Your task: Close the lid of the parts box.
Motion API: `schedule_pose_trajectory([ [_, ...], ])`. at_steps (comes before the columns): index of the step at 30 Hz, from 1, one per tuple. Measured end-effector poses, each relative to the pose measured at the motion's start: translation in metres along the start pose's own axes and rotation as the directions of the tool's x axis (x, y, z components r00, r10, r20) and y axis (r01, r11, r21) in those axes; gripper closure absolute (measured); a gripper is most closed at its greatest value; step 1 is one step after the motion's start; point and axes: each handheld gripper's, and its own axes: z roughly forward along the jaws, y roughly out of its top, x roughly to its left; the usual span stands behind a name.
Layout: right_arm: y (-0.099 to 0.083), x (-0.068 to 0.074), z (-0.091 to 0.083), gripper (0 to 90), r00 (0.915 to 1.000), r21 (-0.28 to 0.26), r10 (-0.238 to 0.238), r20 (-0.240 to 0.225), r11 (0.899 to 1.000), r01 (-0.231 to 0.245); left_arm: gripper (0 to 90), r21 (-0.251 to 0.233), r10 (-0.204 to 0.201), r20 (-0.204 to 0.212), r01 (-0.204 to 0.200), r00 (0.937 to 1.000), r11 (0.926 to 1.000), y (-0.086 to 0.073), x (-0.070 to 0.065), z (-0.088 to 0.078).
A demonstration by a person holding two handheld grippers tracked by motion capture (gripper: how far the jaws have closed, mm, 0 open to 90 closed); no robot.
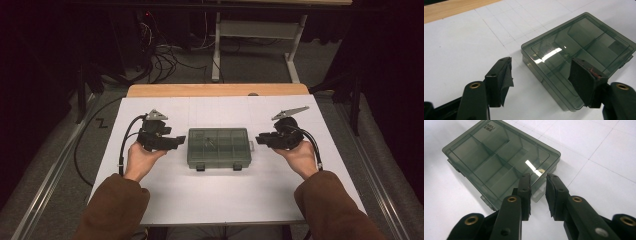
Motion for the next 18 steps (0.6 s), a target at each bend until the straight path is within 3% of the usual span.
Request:
schedule_pose_trajectory([
  [18, -0.008, -0.002, -0.008, 72.4, 1.0000, -0.024, 0.009, -0.001, 1.000, -0.009, 36.4, -0.029, -0.002, 0.025, 0.003, 0.9997, 0.9996, -0.004, 0.000, -0.011],
])
